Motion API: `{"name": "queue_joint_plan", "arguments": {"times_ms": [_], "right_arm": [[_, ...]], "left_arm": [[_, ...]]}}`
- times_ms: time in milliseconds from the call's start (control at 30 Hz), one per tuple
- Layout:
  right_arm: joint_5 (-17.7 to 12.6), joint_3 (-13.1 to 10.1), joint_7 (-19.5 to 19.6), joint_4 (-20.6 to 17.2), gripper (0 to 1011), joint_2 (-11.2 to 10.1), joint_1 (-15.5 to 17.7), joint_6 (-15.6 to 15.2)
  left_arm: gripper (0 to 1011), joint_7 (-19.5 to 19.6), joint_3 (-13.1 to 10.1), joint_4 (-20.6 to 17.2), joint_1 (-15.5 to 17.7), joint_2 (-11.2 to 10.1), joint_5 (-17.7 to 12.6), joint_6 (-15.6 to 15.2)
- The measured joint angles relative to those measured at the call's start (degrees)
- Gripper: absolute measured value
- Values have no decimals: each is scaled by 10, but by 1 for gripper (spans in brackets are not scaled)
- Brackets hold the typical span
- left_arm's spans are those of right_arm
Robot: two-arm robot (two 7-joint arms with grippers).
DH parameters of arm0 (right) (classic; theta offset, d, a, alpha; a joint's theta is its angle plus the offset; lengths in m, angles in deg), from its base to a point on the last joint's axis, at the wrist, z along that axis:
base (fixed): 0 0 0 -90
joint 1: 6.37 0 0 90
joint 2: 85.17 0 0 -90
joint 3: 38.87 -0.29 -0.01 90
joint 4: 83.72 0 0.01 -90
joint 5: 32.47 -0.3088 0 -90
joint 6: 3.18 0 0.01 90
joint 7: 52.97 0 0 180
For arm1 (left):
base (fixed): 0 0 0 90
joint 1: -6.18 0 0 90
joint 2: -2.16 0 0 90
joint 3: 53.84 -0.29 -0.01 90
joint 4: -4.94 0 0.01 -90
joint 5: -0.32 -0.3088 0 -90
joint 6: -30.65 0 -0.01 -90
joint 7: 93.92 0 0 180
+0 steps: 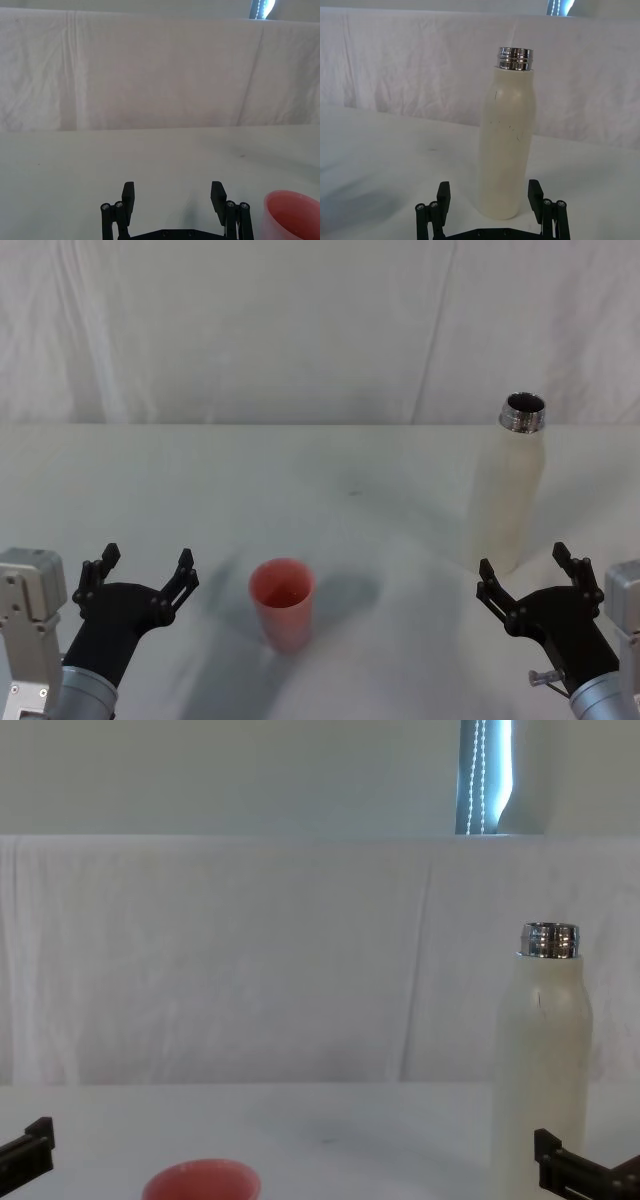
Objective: Grasp the thermos with one hand and pour water into the cup lid.
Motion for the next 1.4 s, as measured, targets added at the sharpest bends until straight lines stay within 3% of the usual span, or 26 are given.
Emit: {"name": "queue_joint_plan", "arguments": {"times_ms": [1400], "right_arm": [[0,-1,-1,0,1001,0,0,0]], "left_arm": [[1001,0,0,0,0,0,0,0]]}}
